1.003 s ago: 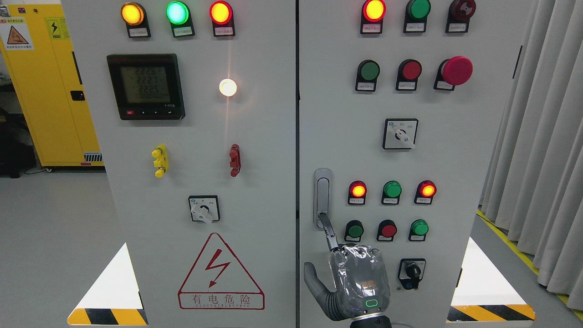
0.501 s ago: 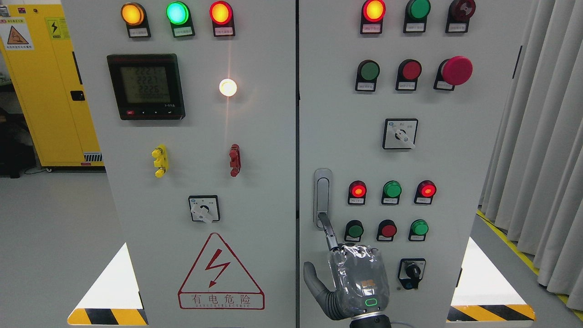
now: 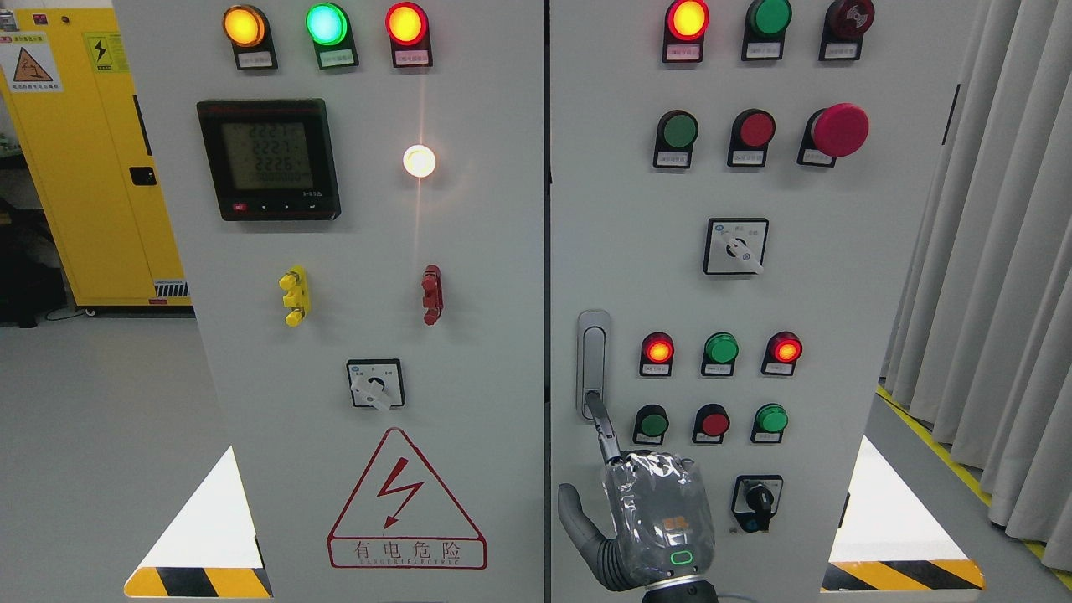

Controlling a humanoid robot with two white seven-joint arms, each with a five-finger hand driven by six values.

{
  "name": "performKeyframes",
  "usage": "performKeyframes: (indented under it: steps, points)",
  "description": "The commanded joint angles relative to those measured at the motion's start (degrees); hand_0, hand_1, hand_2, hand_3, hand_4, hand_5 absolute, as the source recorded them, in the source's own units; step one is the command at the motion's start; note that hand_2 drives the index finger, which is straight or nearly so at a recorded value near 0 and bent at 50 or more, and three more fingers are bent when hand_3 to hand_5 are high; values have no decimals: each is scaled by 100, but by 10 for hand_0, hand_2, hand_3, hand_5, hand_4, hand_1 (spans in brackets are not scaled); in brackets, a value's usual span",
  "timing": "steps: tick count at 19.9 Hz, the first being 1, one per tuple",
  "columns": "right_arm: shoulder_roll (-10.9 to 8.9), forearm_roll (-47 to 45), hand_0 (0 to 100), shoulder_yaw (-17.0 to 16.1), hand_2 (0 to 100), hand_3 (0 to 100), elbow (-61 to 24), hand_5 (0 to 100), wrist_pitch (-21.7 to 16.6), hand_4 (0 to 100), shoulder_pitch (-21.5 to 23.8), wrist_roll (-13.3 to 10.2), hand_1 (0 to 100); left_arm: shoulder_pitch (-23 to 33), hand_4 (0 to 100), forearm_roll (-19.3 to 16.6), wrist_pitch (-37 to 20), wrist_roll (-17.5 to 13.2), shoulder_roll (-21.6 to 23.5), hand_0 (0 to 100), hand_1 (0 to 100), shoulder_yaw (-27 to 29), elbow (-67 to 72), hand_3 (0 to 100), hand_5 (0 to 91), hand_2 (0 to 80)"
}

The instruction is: Release door handle

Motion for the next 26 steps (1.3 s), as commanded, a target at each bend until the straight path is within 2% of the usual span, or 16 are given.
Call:
performKeyframes:
  steps: [1,26]
  points:
    - [2,-12,523,7,45,1000,31,1000,-3,1000,24,5,392,0,0,0,-2,3,0,120,556,2,0,0,0,0]
    - [2,-12,538,-2,54,1000,75,1000,6,1000,112,31,397,0,0,0,-1,3,0,120,556,2,0,0,0,0]
